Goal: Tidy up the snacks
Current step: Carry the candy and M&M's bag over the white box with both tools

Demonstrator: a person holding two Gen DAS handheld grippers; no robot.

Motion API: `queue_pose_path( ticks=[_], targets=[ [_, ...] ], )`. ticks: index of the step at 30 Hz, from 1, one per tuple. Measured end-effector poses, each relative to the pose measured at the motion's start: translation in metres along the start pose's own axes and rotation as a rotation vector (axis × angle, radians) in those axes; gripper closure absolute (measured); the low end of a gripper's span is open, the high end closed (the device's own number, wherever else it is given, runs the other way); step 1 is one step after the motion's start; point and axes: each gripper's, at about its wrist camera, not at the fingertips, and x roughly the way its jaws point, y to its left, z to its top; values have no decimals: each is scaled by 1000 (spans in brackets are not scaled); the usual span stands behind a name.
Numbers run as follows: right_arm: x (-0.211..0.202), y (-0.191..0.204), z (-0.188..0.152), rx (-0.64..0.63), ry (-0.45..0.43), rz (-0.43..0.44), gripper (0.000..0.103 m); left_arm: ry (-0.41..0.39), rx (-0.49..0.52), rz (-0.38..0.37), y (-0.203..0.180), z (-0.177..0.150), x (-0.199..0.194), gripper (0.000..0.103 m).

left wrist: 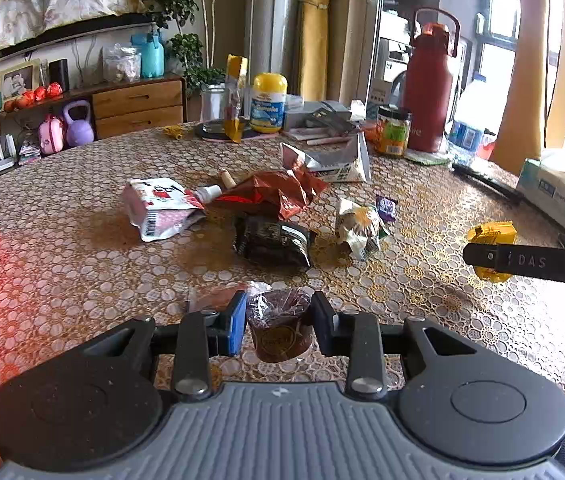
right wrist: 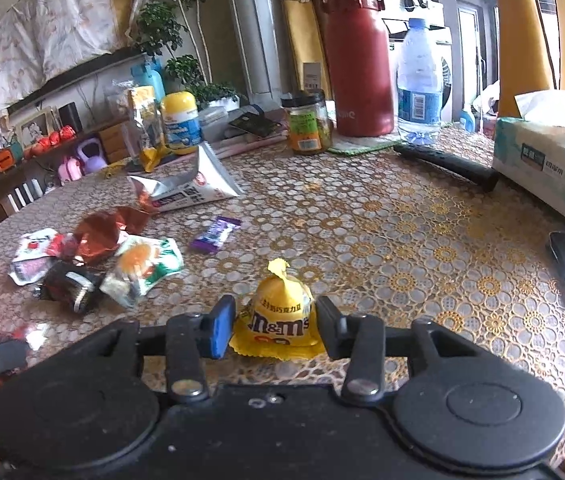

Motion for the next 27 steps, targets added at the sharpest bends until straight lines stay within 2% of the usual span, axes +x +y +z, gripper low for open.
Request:
queue_pose_path(
  ticks=[9, 20, 27],
  targets=[
    [-30, 32, 0, -38, -28, 60, 60, -60, -45, 24, 19, 5, -34, 69],
    [-66, 92, 9, -134, -85, 161, 60, -146, -100, 66, 53, 11, -80, 69],
    [-82, 134, 14, -198, -105, 239, 60, -200, -130, 119, 79, 13, -111, 69]
  ],
)
